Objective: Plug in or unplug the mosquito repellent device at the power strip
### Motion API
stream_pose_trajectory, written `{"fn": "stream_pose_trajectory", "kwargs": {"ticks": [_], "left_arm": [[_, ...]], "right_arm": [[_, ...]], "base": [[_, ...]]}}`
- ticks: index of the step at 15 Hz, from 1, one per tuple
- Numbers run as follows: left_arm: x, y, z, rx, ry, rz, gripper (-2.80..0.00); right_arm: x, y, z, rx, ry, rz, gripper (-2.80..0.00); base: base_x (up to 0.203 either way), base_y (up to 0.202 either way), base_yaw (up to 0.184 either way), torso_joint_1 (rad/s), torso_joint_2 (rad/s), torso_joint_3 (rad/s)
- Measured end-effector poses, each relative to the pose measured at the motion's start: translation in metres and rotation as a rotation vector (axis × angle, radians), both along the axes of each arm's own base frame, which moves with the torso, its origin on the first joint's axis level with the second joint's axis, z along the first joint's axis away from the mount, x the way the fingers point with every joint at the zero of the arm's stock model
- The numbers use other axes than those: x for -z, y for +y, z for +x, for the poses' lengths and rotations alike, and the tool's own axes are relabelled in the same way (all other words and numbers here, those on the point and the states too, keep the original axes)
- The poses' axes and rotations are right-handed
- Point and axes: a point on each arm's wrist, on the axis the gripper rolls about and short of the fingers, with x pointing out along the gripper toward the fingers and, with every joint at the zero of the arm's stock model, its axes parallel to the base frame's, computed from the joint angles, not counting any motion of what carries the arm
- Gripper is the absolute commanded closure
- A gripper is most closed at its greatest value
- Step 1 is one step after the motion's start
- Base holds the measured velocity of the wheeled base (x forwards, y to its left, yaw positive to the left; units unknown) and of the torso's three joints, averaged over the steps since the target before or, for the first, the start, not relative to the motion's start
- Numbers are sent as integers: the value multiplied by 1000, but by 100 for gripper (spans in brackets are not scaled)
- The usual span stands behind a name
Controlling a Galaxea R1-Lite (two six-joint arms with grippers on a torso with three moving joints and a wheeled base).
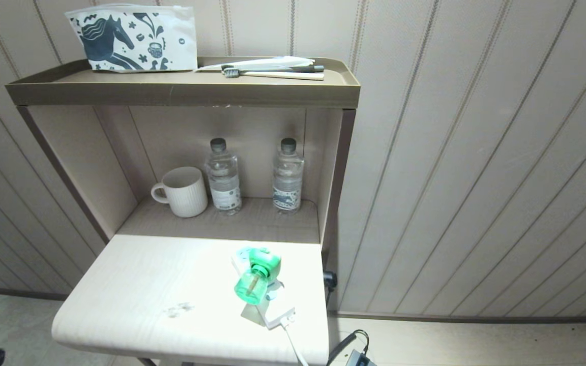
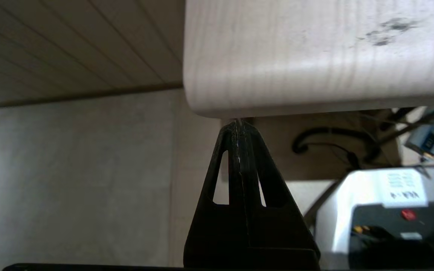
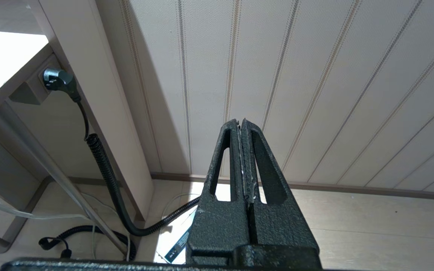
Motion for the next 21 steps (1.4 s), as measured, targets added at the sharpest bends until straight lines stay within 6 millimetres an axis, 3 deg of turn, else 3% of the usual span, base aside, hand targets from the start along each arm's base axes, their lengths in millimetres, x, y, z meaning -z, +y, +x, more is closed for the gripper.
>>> {"fn": "stream_pose_trajectory", "kwargs": {"ticks": [2, 4, 6, 11, 17, 21], "left_arm": [[29, 6, -22, -31, -89, 58, 0], [54, 8, -31, -74, -173, 101, 0], [59, 6, -38, -42, -330, 113, 0], [73, 2, -54, 76, -530, 80, 0], [81, 2, -57, 15, -507, -177, 0], [81, 2, -57, 16, -506, -191, 0]], "right_arm": [[0, 0, 0, 0, 0, 0, 0], [0, 0, 0, 0, 0, 0, 0], [0, 0, 0, 0, 0, 0, 0], [0, 0, 0, 0, 0, 0, 0], [0, 0, 0, 0, 0, 0, 0], [0, 0, 0, 0, 0, 0, 0]], "base": [[0, 0, 0, 0, 0, 0], [0, 0, 0, 0, 0, 0], [0, 0, 0, 0, 0, 0], [0, 0, 0, 0, 0, 0], [0, 0, 0, 0, 0, 0], [0, 0, 0, 0, 0, 0]]}}
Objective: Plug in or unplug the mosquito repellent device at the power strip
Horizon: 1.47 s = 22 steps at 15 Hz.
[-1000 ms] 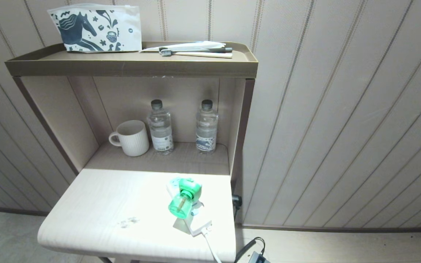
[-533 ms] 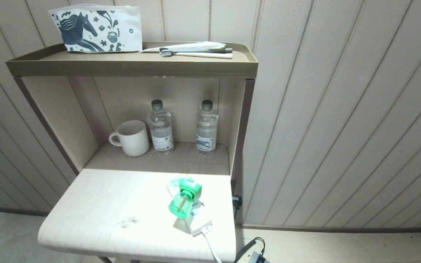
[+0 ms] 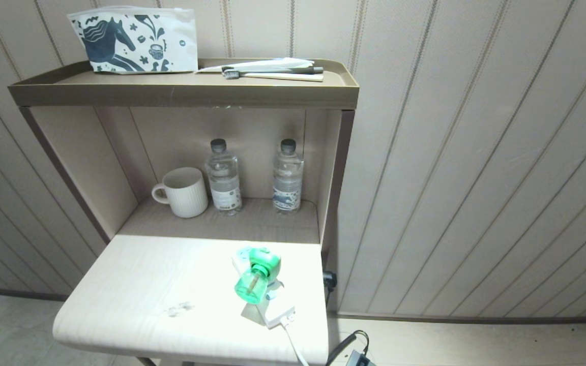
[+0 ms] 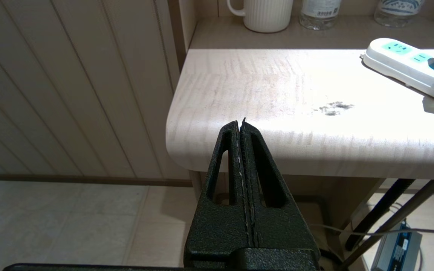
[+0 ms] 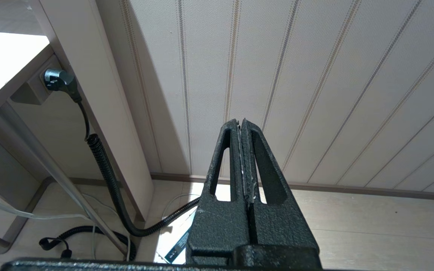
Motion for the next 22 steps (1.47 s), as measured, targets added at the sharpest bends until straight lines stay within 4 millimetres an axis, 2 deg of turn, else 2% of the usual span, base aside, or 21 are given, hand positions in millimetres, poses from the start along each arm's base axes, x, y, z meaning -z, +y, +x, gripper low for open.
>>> {"fn": "stream_pose_trajectory", "kwargs": {"ticks": [4, 10, 22], "left_arm": [[0, 0, 0, 14, 4, 29, 0], [1, 0, 0, -1, 18, -40, 0], [1, 0, 0, -1, 9, -49, 0]], "right_arm": [[0, 0, 0, 0, 0, 0, 0], [0, 0, 0, 0, 0, 0, 0], [0, 0, 0, 5, 0, 0, 0]], "base": [[0, 0, 0, 0, 0, 0], [0, 0, 0, 0, 0, 0], [0, 0, 0, 0, 0, 0]]}}
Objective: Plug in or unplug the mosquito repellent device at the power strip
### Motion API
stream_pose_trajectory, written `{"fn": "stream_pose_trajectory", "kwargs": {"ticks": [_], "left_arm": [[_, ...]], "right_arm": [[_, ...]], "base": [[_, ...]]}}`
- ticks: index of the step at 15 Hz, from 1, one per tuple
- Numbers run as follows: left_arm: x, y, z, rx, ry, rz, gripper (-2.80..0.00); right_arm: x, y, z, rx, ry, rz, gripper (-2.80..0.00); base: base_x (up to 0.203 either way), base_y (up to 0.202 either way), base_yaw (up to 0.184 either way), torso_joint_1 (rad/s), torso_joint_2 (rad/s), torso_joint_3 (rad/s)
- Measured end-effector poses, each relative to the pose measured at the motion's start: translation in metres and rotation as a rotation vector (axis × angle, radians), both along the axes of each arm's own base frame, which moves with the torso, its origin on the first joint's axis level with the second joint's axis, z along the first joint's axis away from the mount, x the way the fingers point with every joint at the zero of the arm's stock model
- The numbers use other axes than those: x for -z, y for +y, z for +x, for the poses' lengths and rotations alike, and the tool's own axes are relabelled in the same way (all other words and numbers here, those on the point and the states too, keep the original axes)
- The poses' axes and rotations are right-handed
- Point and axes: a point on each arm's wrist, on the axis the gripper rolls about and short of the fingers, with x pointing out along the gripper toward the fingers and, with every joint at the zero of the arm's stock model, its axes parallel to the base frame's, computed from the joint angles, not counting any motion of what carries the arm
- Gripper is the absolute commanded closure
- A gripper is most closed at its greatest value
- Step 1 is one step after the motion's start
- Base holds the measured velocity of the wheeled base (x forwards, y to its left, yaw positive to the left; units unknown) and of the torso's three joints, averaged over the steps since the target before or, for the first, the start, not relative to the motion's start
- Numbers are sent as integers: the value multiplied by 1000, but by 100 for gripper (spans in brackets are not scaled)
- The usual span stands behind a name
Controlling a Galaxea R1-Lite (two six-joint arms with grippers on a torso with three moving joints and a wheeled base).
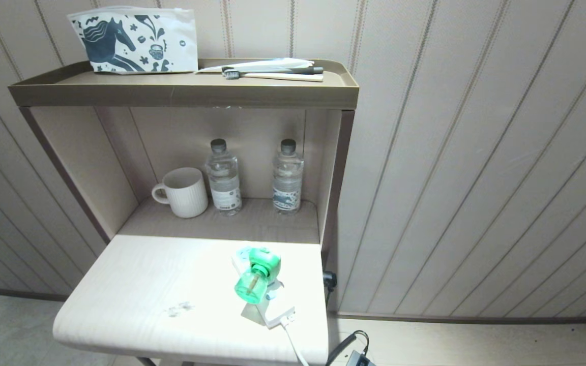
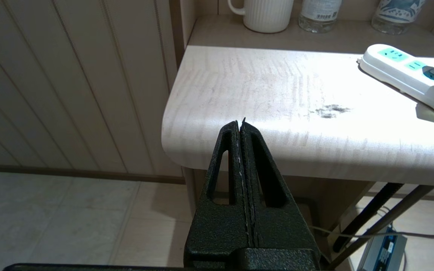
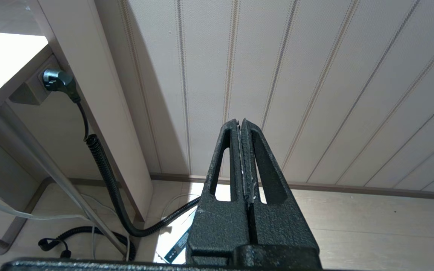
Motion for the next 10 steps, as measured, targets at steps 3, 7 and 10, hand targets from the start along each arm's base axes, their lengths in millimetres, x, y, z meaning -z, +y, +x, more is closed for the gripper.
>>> {"fn": "stream_pose_trajectory", "kwargs": {"ticks": [3, 7, 10], "left_arm": [[0, 0, 0, 0, -2, -1, 0], [0, 0, 0, 0, -2, -3, 0], [0, 0, 0, -1, -2, -3, 0]], "right_arm": [[0, 0, 0, 4, 0, 3, 0], [0, 0, 0, 6, 1, 13, 0], [0, 0, 0, 7, 1, 14, 0]], "base": [[0, 0, 0, 0, 0, 0], [0, 0, 0, 0, 0, 0], [0, 0, 0, 0, 0, 0]]}}
